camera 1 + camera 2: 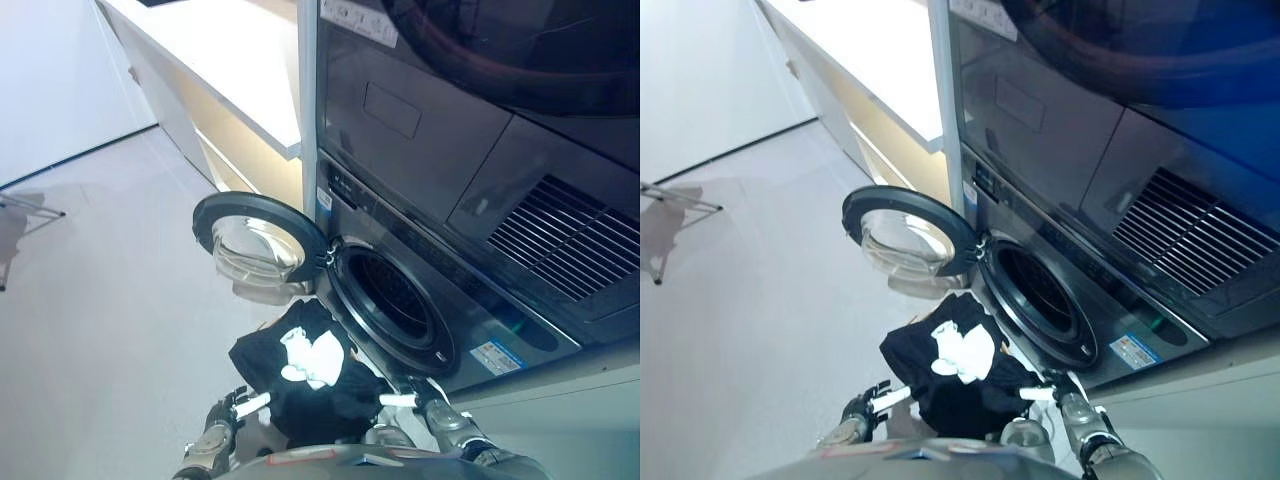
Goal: Put the clothes in the basket into the washing machine.
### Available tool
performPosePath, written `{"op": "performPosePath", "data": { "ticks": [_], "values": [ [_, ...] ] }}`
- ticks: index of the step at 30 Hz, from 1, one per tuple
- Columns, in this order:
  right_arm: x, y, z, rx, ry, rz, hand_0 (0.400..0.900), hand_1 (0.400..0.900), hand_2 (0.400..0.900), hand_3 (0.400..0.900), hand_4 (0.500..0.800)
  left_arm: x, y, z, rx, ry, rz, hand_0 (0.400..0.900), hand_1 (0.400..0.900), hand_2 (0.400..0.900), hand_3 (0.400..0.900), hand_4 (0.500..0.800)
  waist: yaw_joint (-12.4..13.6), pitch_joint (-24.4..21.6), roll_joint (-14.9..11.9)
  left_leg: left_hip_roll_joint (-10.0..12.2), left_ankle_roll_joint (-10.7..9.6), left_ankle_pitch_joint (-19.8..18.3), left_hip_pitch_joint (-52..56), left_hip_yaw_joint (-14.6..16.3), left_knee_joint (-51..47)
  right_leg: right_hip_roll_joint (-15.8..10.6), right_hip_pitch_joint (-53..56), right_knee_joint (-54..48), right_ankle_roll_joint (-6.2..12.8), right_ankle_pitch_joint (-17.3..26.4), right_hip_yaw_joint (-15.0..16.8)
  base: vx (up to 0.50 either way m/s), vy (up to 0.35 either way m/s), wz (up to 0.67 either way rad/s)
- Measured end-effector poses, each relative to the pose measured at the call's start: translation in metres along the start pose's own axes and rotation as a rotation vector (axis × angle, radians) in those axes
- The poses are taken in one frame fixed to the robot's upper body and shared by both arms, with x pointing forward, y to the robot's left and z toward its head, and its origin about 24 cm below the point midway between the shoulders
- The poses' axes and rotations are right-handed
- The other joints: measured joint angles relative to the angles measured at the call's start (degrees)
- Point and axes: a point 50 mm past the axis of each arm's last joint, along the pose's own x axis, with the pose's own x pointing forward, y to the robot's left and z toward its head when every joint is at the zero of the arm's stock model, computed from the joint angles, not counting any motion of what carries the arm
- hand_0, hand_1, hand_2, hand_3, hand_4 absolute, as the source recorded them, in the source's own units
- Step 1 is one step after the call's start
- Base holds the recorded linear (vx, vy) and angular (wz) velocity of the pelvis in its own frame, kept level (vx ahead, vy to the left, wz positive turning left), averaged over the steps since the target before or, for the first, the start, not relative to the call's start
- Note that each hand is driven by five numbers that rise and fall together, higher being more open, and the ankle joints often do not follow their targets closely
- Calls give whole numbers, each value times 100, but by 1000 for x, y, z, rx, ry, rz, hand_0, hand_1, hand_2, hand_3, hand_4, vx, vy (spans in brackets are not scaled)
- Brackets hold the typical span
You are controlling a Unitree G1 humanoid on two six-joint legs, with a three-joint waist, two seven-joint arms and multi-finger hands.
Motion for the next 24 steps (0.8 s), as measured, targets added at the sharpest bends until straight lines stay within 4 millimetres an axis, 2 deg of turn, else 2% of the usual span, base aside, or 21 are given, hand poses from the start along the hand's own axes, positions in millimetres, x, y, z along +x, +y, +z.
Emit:
{"op": "performPosePath", "data": {
  "ticks": [2, 4, 6, 7, 8, 9, 10, 13, 16, 20, 22, 24],
  "values": [
    [4, 2, 25, -36, -72, 6, 900, 900, 900, 900, 800, 2, -4, 25, -22, -106, -5, 900, 900, 900, 900, 800, 75, 218, -59, 19, 15, 12, -315, -67, 183, -33, -266, 142, -63, 44, 21, -292, -38, 17],
    [7, 1, 66, -78, -188, 2, 900, 900, 900, 900, 800, 2, -8, 60, -62, -249, -15, 900, 900, 900, 900, 800, 153, 530, -91, 26, 23, 39, -830, -237, 450, -76, -611, 269, -77, 56, 44, -346, -56, 23],
    [5, -4, 120, -131, -338, -22, 900, 900, 900, 900, 800, -8, -14, 114, -85, -471, -51, 900, 900, 900, 900, 800, 211, 906, -142, 83, 60, 15, -1662, -365, 907, -151, -1325, 620, -27, 3, 52, -220, -47, 25],
    [1, -3, 151, -152, -424, -32, 900, 900, 900, 900, 800, -12, -18, 138, -95, -559, -69, 900, 900, 900, 900, 800, 333, 1147, -127, 85, 67, 70, -1993, -421, 1063, -174, -1579, 751, -153, 78, 52, -301, -74, 37],
    [-4, -8, 171, -185, -481, -53, 900, 900, 900, 900, 800, -19, -21, 158, -99, -633, -79, 900, 900, 900, 900, 800, 316, 1287, -146, 110, 71, 55, -2324, -543, 1267, -202, -1873, 947, -199, 39, 36, -316, -83, 43],
    [-10, -7, 193, -213, -551, -61, 900, 900, 900, 900, 800, -25, -21, 176, -100, -709, -84, 900, 900, 900, 900, 800, 343, 1384, -166, 112, 77, 64, -2646, -609, 1415, -233, -2135, 1061, -290, -28, 37, -216, -56, 30],
    [-18, -10, 220, -235, -624, -84, 900, 900, 900, 900, 800, -32, -23, 194, -95, -778, -92, 900, 900, 900, 900, 800, 412, 1527, -152, 142, 82, 79, -2964, -654, 1573, -248, -2380, 1193, -302, -37, 24, -237, -56, 31],
    [-43, -14, 279, -303, -797, -143, 900, 900, 900, 900, 800, -56, -27, 242, -106, -965, -94, 900, 900, 900, 900, 800, 553, 1883, -204, 203, 90, 96, -3866, -831, 2032, -359, -3200, 1687, -440, -186, -33, -151, -58, 18],
    [-84, -41, 341, -337, -969, -271, 900, 900, 900, 900, 800, -96, -36, 293, -111, -1207, -130, 900, 900, 900, 900, 800, 734, 2455, -186, 205, 103, 107, -4840, -1031, 2581, -521, -4098, 2384, -586, -342, -124, -246, -46, 37],
    [-117, -65, 379, -334, -1073, -411, 900, 900, 900, 900, 800, -129, -39, 324, -150, -1375, -128, 900, 900, 900, 900, 800, 808, 2525, -177, 173, 122, 80, -6164, -1284, 3231, -790, -5272, 3215, -732, -625, -272, -91, 6, 16],
    [-127, -76, 388, -322, -1089, -467, 900, 900, 900, 900, 800, -139, -40, 334, -169, -1415, -123, 900, 900, 900, 900, 800, 935, 2592, -175, 184, 121, 23, -6557, -1327, 3518, -881, -5639, 3547, -798, -749, -288, -56, 30, 7],
    [-131, -78, 393, -306, -1097, -495, 900, 900, 900, 900, 800, -144, -39, 336, -191, -1439, -115, 900, 900, 900, 900, 800, 999, 2597, -171, 177, 141, -39, -6875, -1325, 3773, -1015, -5980, 3867, -833, -852, -249, -64, 59, 5]
  ]
}}
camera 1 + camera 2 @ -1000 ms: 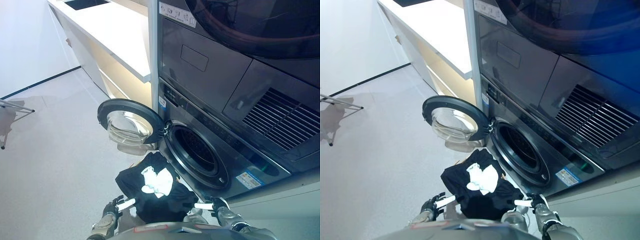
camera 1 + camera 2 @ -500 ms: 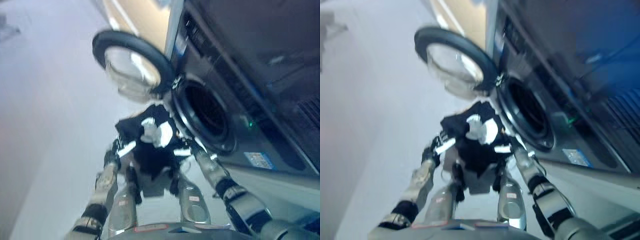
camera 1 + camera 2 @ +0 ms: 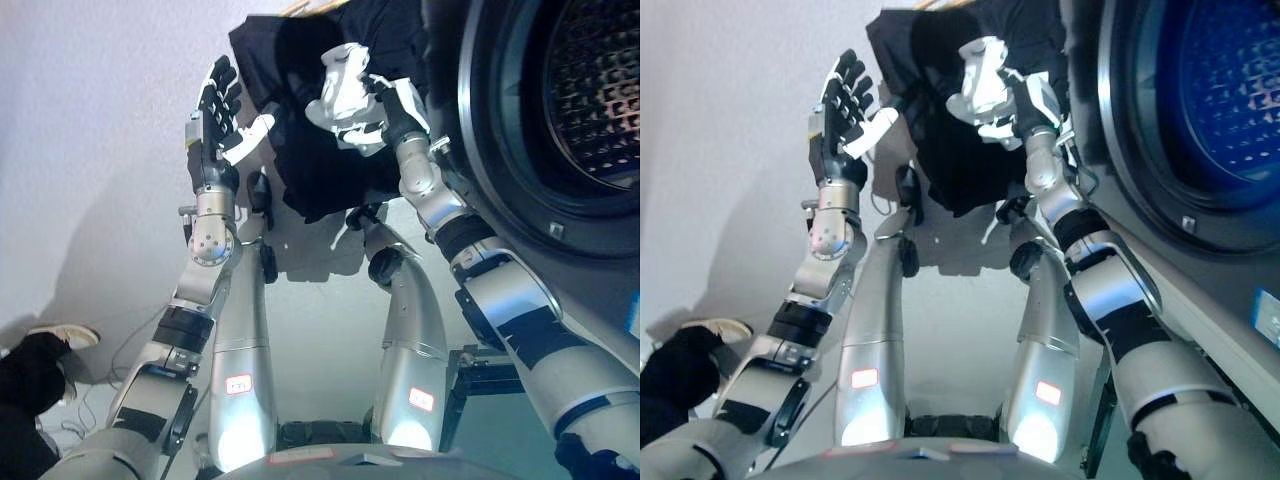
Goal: Put the clothes in the basket into the washing machine.
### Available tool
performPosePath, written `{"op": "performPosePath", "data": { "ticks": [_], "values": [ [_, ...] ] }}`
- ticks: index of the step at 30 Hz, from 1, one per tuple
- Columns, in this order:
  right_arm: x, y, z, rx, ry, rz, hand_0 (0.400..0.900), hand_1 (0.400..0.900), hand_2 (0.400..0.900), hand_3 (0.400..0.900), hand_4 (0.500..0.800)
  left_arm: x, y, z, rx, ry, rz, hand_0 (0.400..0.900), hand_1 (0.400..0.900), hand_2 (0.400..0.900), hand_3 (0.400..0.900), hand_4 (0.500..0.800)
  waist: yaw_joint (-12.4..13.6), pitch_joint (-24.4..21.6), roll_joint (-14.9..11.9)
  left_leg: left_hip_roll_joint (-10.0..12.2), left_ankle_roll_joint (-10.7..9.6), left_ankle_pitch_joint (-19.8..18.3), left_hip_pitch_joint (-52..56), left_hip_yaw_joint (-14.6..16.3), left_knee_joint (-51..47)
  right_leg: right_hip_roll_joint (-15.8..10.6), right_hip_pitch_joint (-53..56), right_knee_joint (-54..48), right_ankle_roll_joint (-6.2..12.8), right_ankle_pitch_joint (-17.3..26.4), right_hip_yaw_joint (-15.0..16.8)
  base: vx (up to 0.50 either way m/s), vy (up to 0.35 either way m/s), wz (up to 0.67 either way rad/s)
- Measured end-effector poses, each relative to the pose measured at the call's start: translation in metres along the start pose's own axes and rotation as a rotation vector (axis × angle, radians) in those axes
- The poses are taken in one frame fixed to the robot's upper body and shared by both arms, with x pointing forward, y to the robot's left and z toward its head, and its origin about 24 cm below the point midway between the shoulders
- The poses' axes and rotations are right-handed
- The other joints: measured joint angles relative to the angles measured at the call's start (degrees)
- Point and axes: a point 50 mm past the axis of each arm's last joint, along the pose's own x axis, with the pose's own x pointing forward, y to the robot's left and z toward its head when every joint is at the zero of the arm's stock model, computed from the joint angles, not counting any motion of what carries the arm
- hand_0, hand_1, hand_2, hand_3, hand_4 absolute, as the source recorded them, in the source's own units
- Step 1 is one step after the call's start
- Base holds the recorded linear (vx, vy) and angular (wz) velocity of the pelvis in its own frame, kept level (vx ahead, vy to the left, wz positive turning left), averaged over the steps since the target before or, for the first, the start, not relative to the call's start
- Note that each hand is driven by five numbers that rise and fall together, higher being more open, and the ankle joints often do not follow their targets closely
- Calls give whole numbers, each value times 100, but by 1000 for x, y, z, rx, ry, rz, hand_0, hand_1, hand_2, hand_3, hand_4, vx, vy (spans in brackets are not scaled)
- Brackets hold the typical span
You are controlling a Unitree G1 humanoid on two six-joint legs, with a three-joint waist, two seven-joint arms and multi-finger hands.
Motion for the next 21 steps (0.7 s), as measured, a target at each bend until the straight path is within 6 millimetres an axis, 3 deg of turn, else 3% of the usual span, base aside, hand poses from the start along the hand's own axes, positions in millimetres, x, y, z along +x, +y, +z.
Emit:
{"op": "performPosePath", "data": {
  "ticks": [5, 12, 13, 15, 21],
  "values": [
    [8, -12, 6, -5, 18, -87, 900, 900, 900, 900, 800, 5, -8, 21, -36, -102, -28, 900, 900, 900, 900, 800, 115, 9, 16, -64, 14, -188, -1019, -130, 728, -299, -955, 768, -134, -218, 60, -40, 41, 7],
    [3, -8, -4, 4, 43, -116, 900, 900, 900, 900, 800, 1, -8, 17, -45, -74, -23, 900, 900, 900, 900, 800, 112, 17, 33, -118, 93, -253, -1524, -129, 1169, -516, -1507, 1211, -175, -258, 226, 8, 20, 5],
    [2, -6, -5, 1, 47, -113, 827, 827, 827, 827, 756, 0, -7, 16, -46, -69, -17, 900, 900, 900, 900, 800, 111, 17, 34, -123, 93, -253, -1531, -130, 1170, -519, -1520, 1212, -176, -259, 234, 12, 39, 1],
    [1, -4, -7, -17, 48, -106, 400, 400, 400, 400, 500, -2, -5, 13, -55, -53, -5, 900, 900, 900, 900, 800, 102, 11, 40, -194, 93, -253, -1526, -168, 1166, -535, -1525, 1214, -177, -259, 243, 8, 19, 1],
    [0, -6, -10, -13, 61, -123, 400, 400, 400, 400, 500, -1, -5, 14, -57, -55, 0, 900, 900, 900, 900, 800, 72, 4, 53, -223, 92, -278, -1532, -183, 1177, -554, -1537, 1223, -185, -265, 266, 13, 16, -3]
  ]
}}
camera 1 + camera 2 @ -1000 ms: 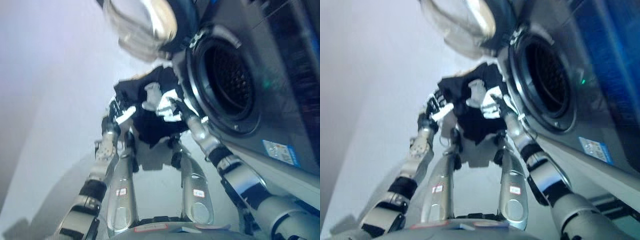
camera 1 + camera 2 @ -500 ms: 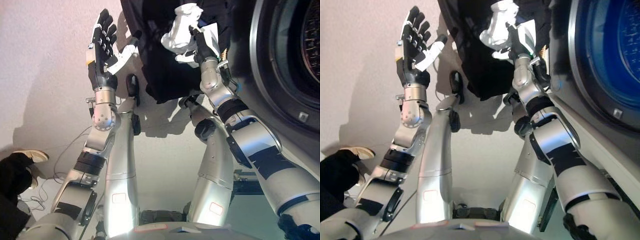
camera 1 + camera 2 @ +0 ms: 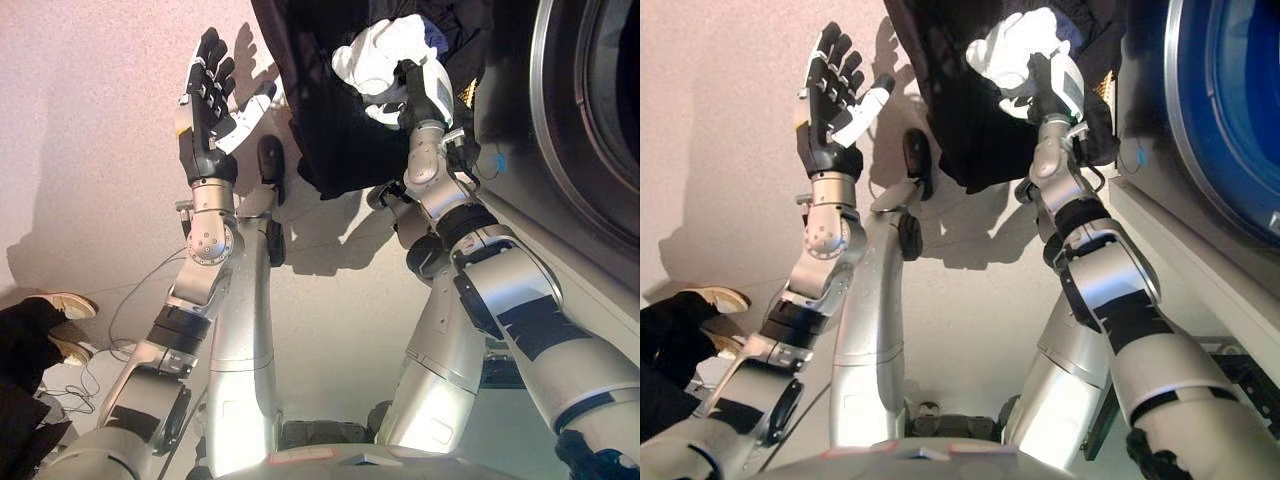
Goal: Put the clothes in the basket into the washing machine.
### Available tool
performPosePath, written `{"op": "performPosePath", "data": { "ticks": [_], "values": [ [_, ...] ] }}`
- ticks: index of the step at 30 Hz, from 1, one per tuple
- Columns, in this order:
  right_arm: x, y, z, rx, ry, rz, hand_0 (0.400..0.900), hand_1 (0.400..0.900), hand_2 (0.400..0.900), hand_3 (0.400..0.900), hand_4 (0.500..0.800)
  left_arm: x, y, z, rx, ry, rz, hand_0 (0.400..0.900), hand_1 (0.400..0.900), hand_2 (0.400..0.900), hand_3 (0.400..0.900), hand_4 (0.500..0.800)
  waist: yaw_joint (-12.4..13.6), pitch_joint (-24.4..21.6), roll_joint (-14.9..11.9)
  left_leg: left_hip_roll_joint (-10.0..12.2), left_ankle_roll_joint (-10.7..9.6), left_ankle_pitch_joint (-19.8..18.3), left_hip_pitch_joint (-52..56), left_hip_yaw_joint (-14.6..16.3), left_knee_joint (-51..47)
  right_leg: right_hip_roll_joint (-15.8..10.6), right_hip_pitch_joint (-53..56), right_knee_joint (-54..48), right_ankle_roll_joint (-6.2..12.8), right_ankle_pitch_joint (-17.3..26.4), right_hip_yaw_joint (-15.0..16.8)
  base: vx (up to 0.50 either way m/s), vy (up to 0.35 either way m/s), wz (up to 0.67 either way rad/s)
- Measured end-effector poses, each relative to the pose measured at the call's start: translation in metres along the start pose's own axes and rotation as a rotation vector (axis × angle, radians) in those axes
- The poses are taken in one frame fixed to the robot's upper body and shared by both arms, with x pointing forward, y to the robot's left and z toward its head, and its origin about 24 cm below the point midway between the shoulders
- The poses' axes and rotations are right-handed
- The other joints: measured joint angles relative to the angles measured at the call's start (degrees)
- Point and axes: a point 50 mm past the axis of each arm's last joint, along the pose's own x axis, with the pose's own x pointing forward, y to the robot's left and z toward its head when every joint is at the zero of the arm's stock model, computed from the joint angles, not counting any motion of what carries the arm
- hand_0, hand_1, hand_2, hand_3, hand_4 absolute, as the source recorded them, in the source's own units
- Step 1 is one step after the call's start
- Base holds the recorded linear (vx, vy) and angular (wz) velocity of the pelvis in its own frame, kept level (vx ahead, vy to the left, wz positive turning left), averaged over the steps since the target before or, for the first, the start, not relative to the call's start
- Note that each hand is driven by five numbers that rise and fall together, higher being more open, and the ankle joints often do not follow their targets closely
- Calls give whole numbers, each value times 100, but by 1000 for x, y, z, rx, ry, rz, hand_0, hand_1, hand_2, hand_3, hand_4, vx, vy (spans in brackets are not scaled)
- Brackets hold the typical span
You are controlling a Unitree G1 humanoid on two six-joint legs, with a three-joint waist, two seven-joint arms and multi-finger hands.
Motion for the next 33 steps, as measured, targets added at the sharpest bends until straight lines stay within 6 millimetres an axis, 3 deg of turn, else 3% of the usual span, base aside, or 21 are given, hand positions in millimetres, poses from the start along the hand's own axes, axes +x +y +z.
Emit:
{"op": "performPosePath", "data": {
  "ticks": [5, 9, 11, 15, 17, 21, 29, 33],
  "values": [
    [-4, 2, -1, 39, -17, 24, 400, 400, 400, 400, 500, 0, 1, 0, 2, 1, 14, 900, 900, 900, 900, 800, -15, -1, -1, 27, 58, -143, 12, 67, 228, -23, 13, 162, 11, -115, 43, 19, 21, -16],
    [-25, 4, 11, 200, -151, 41, 400, 400, 400, 400, 500, 2, 8, 3, -2, -7, 65, 900, 900, 900, 900, 800, -128, -1, -2, 59, 96, -252, 23, 99, 414, 40, 83, 180, 34, -105, 67, 1, -2, -24],
    [-42, -1, 18, 304, -247, 36, 400, 400, 400, 400, 500, 2, 14, 2, -8, -2, 106, 900, 900, 900, 900, 800, -311, 0, -8, 145, 121, -323, 84, 93, 481, 117, 209, 98, 98, -79, 50, -2, -18, -18],
    [-60, -34, 20, 486, -343, -78, 400, 400, 400, 400, 500, -3, 25, -1, 1, 17, 153, 900, 900, 900, 900, 800, -657, -9, -21, 148, 177, -362, 320, 185, 276, 209, 464, -285, 240, 34, 41, -17, 9, -17],
    [-67, -55, 16, 599, -362, -166, 400, 400, 400, 400, 500, -7, 28, -3, 6, 24, 171, 900, 900, 900, 900, 800, -817, -10, -23, 180, 266, -310, 427, 270, 95, 308, 566, -615, 422, 187, 45, -23, 30, -21],
    [-78, -76, 4, 766, -370, -268, 400, 400, 400, 400, 500, -14, 32, -8, 14, 50, 186, 900, 900, 900, 900, 800, -1074, -11, -26, 250, 319, -358, 682, 450, -62, 450, 845, -1074, 413, 529, 55, -14, 24, -18],
    [-74, -86, -6, 1096, -251, -550, 400, 400, 400, 400, 500, -16, 40, -7, 4, 43, 248, 900, 900, 900, 900, 800, -1148, -16, -32, 329, 331, -473, 956, 624, -106, 555, 991, -1214, 468, 578, 230, 10, 28, -5],
    [-54, -98, -2, 1184, -176, -745, 400, 400, 400, 400, 500, -18, 39, -9, 0, 51, 272, 900, 900, 900, 900, 800, -1069, -20, -25, 334, 331, -473, 1052, 674, -121, 546, 1017, -1176, 465, 576, 315, 25, 5, 9]
  ]
}}
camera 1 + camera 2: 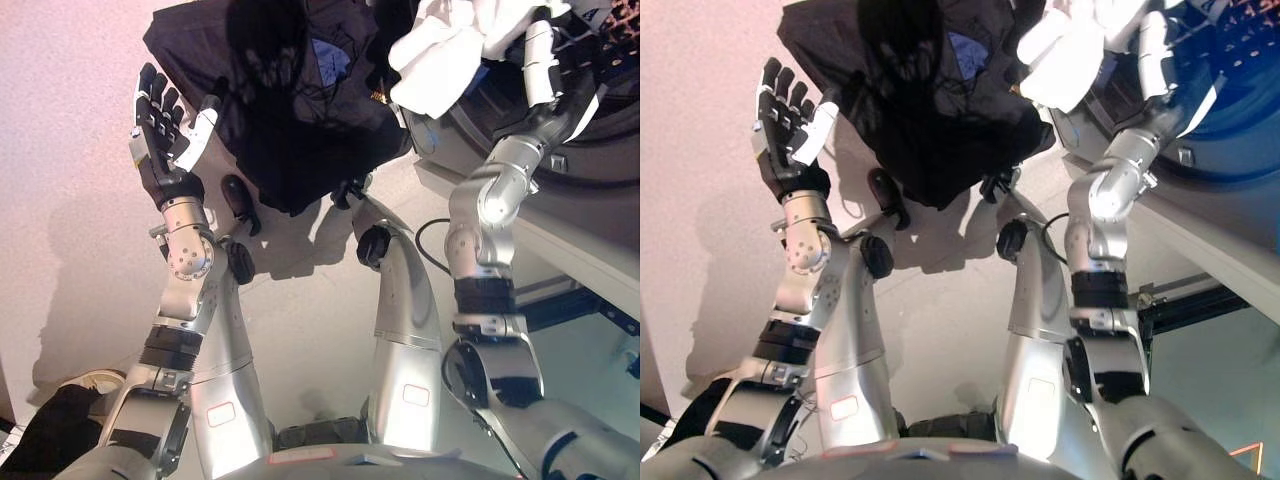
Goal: Put the clothes in the basket into the washing machine.
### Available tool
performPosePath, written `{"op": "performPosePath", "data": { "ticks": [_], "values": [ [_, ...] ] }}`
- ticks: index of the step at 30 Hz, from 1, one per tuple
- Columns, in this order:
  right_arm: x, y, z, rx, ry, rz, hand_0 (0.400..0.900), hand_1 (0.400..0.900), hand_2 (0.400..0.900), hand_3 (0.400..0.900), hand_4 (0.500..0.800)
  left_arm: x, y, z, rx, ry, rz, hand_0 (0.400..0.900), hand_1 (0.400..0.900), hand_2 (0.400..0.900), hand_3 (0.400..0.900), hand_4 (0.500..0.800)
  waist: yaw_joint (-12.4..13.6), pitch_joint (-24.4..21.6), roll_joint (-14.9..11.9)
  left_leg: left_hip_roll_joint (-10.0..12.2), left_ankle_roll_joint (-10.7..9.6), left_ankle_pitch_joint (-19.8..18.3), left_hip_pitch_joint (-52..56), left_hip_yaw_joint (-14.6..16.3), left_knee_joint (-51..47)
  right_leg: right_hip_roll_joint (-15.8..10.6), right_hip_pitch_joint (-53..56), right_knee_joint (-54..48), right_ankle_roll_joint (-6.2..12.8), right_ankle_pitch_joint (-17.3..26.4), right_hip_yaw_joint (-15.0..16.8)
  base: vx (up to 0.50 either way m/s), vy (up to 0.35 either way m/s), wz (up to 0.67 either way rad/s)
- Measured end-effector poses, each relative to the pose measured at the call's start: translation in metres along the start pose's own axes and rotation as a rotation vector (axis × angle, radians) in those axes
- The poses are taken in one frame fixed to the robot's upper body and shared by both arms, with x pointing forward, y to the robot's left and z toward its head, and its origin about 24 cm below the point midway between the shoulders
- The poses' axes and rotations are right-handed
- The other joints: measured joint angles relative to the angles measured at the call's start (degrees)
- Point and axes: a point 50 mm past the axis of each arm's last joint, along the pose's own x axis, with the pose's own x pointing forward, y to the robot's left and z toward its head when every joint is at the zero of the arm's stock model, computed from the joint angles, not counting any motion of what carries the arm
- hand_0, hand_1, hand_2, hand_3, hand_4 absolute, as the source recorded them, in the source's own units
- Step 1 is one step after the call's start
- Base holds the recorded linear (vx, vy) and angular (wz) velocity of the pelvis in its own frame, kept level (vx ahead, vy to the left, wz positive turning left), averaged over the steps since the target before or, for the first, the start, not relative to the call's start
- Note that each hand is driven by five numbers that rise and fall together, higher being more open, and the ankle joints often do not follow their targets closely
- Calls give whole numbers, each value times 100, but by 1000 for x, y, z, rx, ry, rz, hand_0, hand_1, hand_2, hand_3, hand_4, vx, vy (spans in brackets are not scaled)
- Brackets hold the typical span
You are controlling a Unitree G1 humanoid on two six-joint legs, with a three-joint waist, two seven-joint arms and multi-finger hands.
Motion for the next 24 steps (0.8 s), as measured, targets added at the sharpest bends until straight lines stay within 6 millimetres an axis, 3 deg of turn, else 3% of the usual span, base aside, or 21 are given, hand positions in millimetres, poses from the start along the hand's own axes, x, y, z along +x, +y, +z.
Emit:
{"op": "performPosePath", "data": {
  "ticks": [3, 7, 13, 18, 19, 20, 21, 24],
  "values": [
    [19, 13, 1, 29, 10, -151, 400, 400, 400, 400, 500, 0, -3, 2, -1, -10, -11, 900, 900, 900, 900, 800, 144, -7, 14, -18, 17, -11, -4, 41, 2, -72, -69, 92, -51, -38, 40, 27, 13, 8],
    [53, 11, 9, 14, 38, -371, 400, 400, 400, 400, 500, -6, -12, -1, 2, -4, -62, 900, 900, 900, 900, 800, 502, -5, 41, -98, -20, 17, -18, 73, 12, -204, -191, 319, -80, -142, 56, 11, -16, 11],
    [113, -12, 68, -97, -81, -500, 400, 400, 400, 400, 500, -14, -22, -5, 53, 7, -180, 900, 900, 900, 900, 800, 933, -7, 245, -210, -8, 26, -163, 39, 136, -426, -397, 657, -102, -260, 88, 17, -22, 7],
    [135, -20, 109, -148, -176, -509, 400, 400, 400, 400, 500, -15, -21, -5, 93, 4, -249, 900, 900, 900, 900, 800, 1034, -6, 281, -267, 33, 39, -171, 76, 105, -486, -433, 681, -97, -279, 135, 23, -24, 5],
    [138, -20, 115, -159, -186, -502, 459, 459, 459, 459, 535, -15, -22, -6, 95, 4, -260, 900, 900, 900, 900, 800, 1033, -8, 284, -293, 38, 42, -164, 84, 104, -500, -435, 686, -98, -277, 150, 0, 0, 0],
    [140, -19, 117, -171, -188, -493, 459, 459, 459, 459, 535, -16, -22, -6, 96, 6, -267, 900, 900, 900, 900, 800, 1023, -9, 285, -291, 48, 48, -155, 91, 99, -507, -432, 686, -98, -277, 159, 0, 0, 0],
    [141, -20, 118, -188, -187, -478, 900, 900, 900, 900, 800, -16, -24, -6, 94, 7, -276, 900, 900, 900, 900, 800, 1014, -9, 286, -293, 50, 50, -147, 94, 100, -509, -428, 686, -101, -274, 163, 0, 0, 0],
    [143, -24, 113, -168, -143, -456, 900, 900, 900, 900, 800, -16, -27, -5, 85, 8, -301, 900, 900, 900, 900, 800, 1022, -11, 290, -296, 53, 54, -129, 105, 96, -513, -423, 689, -110, -267, 166, 8, -7, -1]
  ]
}}
